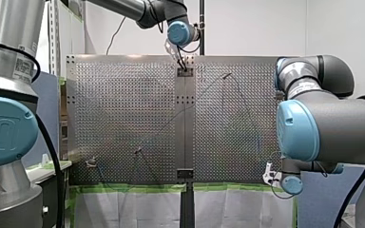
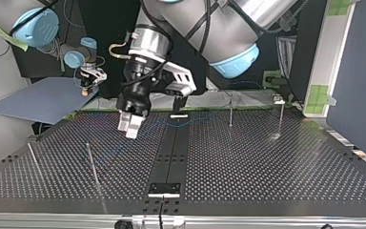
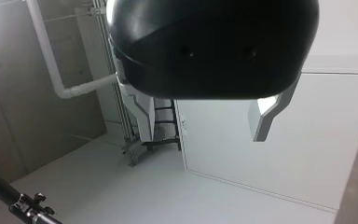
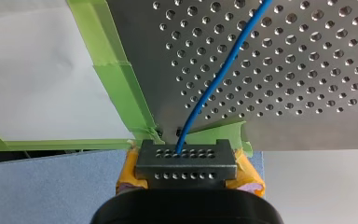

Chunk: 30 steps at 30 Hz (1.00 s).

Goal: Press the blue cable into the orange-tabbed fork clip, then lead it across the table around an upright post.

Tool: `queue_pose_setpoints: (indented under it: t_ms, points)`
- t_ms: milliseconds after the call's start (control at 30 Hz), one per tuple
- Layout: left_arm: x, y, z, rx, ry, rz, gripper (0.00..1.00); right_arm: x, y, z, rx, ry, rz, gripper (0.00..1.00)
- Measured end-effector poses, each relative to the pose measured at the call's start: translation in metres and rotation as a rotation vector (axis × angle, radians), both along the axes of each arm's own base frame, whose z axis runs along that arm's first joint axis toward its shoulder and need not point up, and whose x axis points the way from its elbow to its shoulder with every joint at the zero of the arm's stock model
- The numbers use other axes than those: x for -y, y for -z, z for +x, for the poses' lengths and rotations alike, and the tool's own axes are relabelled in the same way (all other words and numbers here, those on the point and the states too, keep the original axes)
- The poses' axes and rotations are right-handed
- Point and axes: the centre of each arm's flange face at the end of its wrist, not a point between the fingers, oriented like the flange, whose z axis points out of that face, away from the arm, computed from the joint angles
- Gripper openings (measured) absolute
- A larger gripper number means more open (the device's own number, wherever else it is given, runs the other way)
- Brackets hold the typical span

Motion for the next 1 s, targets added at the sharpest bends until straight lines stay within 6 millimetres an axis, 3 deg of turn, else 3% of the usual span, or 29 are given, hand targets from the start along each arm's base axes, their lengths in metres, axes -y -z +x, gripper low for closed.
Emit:
queue_pose_setpoints:
  t_ms: [567,1000]
  points:
    - [-0.016,0.069,-0.001,-0.037,-0.080,-0.058,1.00,0.000,0.000,0.001,-0.001,-0.002,0.000,0.00]
    - [-0.050,0.118,0.012,-0.058,-0.257,-0.018,1.00,-0.001,0.000,0.002,-0.001,-0.004,0.000,0.00]
